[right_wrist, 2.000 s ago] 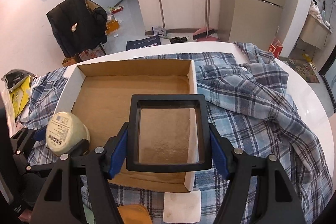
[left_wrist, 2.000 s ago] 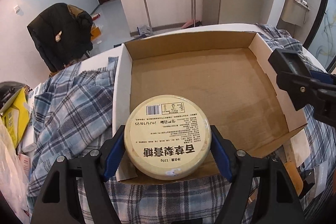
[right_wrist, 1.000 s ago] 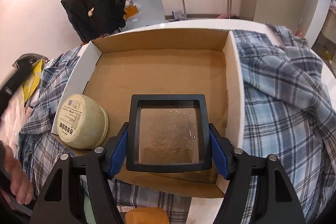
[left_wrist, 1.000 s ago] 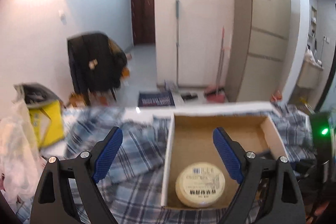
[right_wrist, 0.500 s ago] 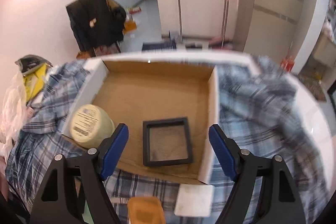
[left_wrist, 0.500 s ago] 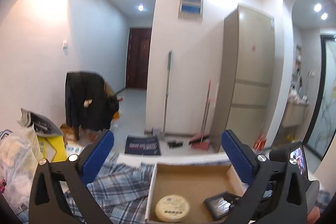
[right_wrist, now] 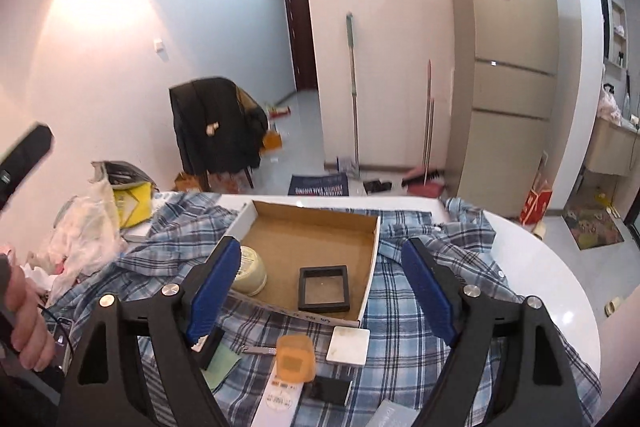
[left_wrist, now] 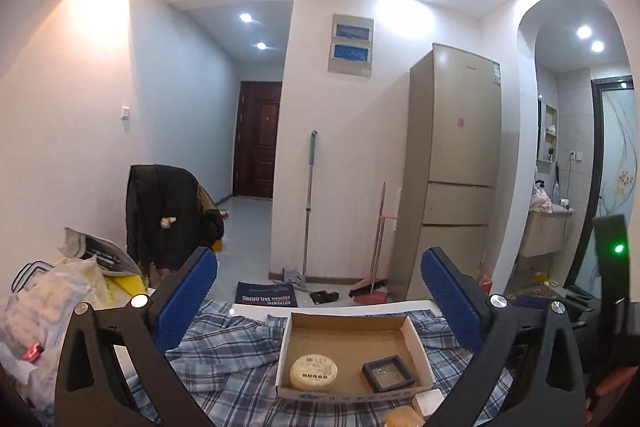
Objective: Organize rigid objects
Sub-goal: 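Grasp the black rectangular box on the green card with the left tool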
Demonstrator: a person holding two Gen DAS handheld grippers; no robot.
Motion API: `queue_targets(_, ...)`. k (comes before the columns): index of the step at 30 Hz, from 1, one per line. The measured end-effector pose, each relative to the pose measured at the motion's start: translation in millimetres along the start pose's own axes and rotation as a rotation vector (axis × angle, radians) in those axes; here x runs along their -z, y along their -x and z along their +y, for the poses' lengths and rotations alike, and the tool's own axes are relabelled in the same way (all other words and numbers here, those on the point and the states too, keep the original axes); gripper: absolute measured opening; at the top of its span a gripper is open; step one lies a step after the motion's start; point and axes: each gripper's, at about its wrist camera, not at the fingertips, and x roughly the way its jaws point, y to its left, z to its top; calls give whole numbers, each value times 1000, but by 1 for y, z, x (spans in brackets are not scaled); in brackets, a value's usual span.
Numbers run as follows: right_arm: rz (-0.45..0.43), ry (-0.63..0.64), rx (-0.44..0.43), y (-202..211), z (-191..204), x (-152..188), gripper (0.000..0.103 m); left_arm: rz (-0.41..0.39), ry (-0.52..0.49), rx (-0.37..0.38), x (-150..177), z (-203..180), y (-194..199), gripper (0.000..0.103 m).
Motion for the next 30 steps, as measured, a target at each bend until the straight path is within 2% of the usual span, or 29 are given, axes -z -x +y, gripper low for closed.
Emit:
queue_targets(4,-62,-14,1,18,1,11,90,-1,13,37,8,0,24,103)
queue_targets(7,-74,45,28,20,10,22,91,10,-28,38,21,-1,28,103)
queue_targets(9,-91,63,35,17,15,31,91,18,-25,-13,33,2,25,103)
queue_targets(12,-86,58,45,0,19,43,91,82,-15,17,52,8,12,103)
queue_targets(16,-36,41,10,-25,13,55,91,157,24,10,72,17,-9,103)
queue_targets(21,-21,30,24,-39,3,68,91,272,86,35,104,31,-30,103)
queue_targets(26,-40,40,76,-45,-4,78,91,344,80,21,125,28,-47,103)
queue_targets(30,41,50,116,-68,-8,82,91,399,43,9,136,21,-56,103)
